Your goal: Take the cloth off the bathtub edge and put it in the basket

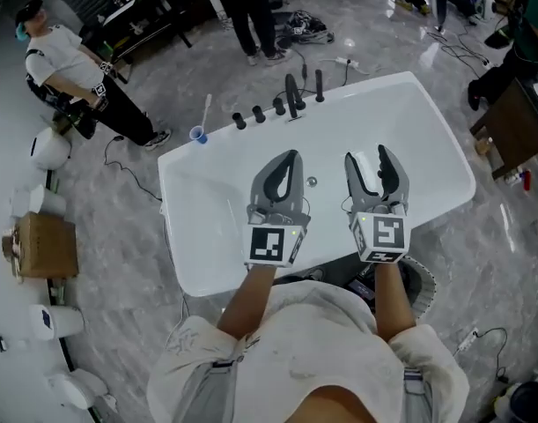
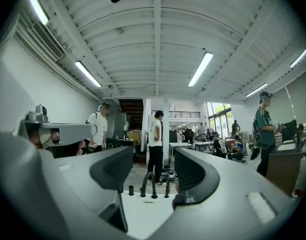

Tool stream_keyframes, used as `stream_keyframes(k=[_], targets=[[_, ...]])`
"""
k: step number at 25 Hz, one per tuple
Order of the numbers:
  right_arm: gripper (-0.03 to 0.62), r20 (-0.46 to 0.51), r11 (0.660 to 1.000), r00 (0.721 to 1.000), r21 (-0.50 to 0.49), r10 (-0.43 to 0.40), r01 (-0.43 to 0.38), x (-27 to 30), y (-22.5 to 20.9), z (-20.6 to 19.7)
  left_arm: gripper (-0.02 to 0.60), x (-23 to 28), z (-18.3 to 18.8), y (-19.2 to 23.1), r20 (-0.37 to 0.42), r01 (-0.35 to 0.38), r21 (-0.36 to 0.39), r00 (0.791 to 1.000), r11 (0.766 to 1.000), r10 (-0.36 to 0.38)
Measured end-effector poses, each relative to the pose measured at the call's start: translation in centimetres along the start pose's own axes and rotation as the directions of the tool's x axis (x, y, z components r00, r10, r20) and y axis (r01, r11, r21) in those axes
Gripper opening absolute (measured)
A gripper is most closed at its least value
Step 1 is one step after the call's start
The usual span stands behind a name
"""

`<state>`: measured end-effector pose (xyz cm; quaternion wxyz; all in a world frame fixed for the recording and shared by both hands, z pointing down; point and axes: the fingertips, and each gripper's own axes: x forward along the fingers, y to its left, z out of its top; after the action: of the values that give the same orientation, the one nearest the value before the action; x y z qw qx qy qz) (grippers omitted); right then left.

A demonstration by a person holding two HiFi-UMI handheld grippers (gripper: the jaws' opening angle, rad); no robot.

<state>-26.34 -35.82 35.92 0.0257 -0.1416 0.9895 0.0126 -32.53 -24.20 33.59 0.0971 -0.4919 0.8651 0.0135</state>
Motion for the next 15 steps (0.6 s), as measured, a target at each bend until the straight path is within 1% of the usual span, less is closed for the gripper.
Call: stream_keyframes(k=[2,5,8,9,12,15], targets=[[0.264,0.010,0.998,0.998,-0.006,0.063,-0.063,1.7,2.3,0.0,0.000,-1.1,-0.2,2.6,-0.011,-0.075,0.002,0.997,0.997,0.075],[0.263,0.025,0.986,0.985,-0.018,0.168,-0.168,4.0,6.4,0.4,0.000,-3.2,0.3,6.6,-0.009,-0.192,0.007,0.981,0.981,0.192],[0.264,0.036,0.974,0.973,-0.026,0.226,-0.225,5.4,9.7,0.8,0.000,-5.2,0.4,10.0,-0.010,-0.260,0.022,0.966,0.965,0.260],[0.262,0.041,0.968,0.967,-0.030,0.250,-0.249,5.9,10.7,0.9,0.000,-5.9,0.4,11.1,-0.010,-0.292,0.026,0.956,0.956,0.292],[0.261,0.053,0.940,0.939,-0.044,0.340,-0.338,7.4,14.1,1.2,0.000,-8.9,0.5,14.6,-0.012,-0.403,0.052,0.915,0.914,0.404],[0.257,0.055,0.928,0.927,-0.041,0.372,-0.370,7.6,16.8,1.7,0.000,-11.6,0.5,17.2,-0.029,-0.448,0.077,0.892,0.891,0.451]])
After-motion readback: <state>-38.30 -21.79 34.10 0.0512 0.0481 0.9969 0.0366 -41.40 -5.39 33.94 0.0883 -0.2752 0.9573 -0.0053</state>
